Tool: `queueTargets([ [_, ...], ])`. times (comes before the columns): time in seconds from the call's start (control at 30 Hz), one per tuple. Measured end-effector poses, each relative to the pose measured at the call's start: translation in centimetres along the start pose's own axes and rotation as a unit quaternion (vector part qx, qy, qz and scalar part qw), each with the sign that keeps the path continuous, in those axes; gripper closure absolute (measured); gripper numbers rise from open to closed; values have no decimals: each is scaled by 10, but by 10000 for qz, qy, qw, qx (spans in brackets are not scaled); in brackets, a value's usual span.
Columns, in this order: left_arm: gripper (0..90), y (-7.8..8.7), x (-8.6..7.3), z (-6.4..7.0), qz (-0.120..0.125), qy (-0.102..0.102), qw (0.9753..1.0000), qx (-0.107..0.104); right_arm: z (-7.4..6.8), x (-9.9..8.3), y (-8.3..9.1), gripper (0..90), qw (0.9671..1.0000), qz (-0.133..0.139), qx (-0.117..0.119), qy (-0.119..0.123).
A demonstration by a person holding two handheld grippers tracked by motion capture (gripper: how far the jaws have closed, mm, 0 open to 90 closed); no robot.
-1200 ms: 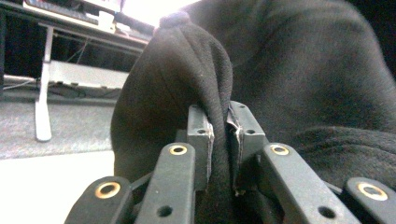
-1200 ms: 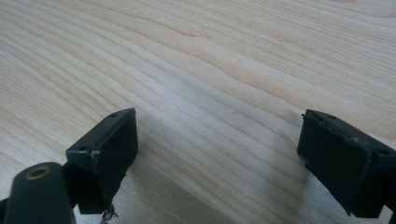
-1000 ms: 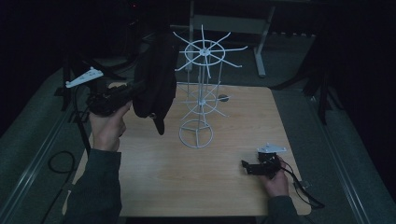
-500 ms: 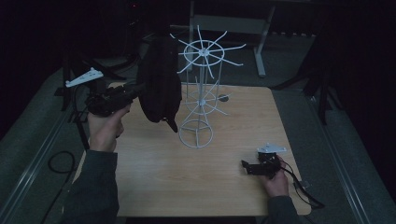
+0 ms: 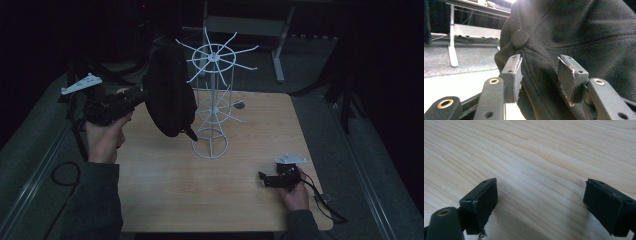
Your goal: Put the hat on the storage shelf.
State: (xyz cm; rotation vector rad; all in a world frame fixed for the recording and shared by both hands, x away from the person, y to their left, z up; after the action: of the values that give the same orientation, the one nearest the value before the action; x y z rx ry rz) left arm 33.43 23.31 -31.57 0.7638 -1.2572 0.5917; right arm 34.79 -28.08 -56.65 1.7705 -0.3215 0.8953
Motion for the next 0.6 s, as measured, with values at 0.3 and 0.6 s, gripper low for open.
queueTargets([
  [0.3, 569, 13, -5, -8, 5, 22, 9999, 127, 0, 0, 0, 119, 10000, 12, -5, 20],
  [0.6, 588, 10, -21, -12, -463, -163, 9975, 507, 0, 0, 0, 119, 10000, 12, -10, 16],
])
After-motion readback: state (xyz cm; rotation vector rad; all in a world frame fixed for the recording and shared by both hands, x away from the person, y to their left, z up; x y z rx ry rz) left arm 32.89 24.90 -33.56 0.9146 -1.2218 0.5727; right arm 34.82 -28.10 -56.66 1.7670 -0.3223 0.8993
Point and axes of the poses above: each handheld gripper's, and its own axes: y roughly backward along the jaws, x roughly out of its top, z roughly to its right, the point moved 1 cm from there along -y, roughly forward along the jaws, and after that the axes turned 12 degrees about -y, right-handed, at the moved point
